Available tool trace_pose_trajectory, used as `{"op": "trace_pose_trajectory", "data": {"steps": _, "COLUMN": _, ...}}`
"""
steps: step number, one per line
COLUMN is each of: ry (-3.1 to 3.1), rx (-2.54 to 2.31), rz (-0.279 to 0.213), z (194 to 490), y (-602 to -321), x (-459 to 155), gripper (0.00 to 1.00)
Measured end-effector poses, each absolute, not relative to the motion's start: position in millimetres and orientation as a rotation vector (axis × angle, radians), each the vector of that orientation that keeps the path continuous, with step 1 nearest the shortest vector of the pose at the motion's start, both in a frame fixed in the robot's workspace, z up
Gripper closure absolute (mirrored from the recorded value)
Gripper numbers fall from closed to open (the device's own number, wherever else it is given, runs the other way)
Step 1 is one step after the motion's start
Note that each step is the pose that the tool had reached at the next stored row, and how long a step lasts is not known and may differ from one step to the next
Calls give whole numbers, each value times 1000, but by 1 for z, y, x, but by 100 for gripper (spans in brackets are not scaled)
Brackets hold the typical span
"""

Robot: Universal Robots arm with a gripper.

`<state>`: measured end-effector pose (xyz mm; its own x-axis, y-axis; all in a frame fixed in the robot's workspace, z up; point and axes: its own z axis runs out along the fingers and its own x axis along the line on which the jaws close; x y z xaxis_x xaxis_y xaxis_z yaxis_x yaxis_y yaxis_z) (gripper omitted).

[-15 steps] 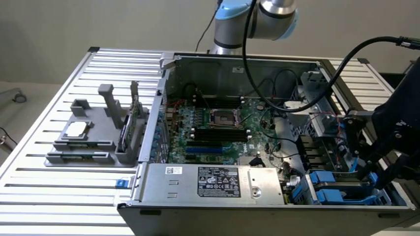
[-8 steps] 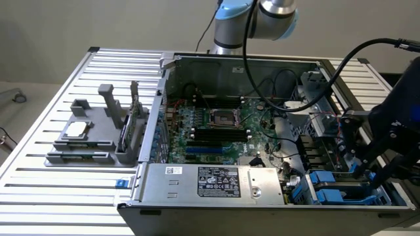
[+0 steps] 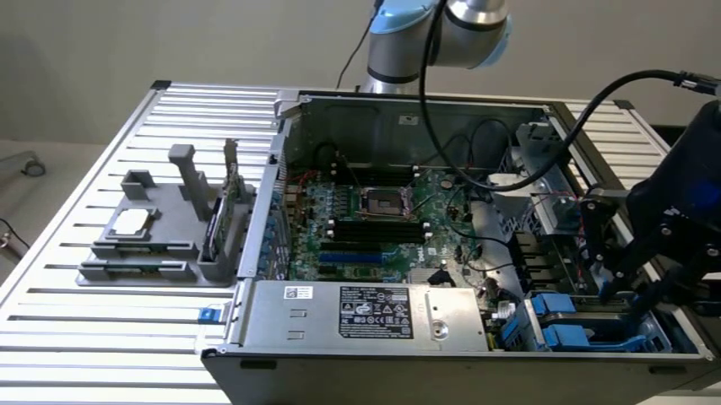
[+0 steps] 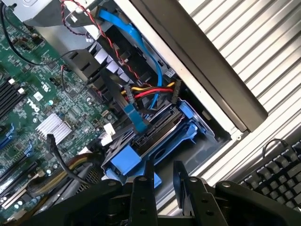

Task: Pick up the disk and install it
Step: 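Insert the first disk wire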

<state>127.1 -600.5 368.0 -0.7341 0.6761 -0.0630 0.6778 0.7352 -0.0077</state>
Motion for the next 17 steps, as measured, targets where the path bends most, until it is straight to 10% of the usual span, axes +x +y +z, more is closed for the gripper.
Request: {"op": "trace_pose_trajectory", "data": {"steps": 17, "ry": 2915, "rx": 1139, "rz": -34, "z": 360, "y": -589, "x": 159, "gripper": 69}}
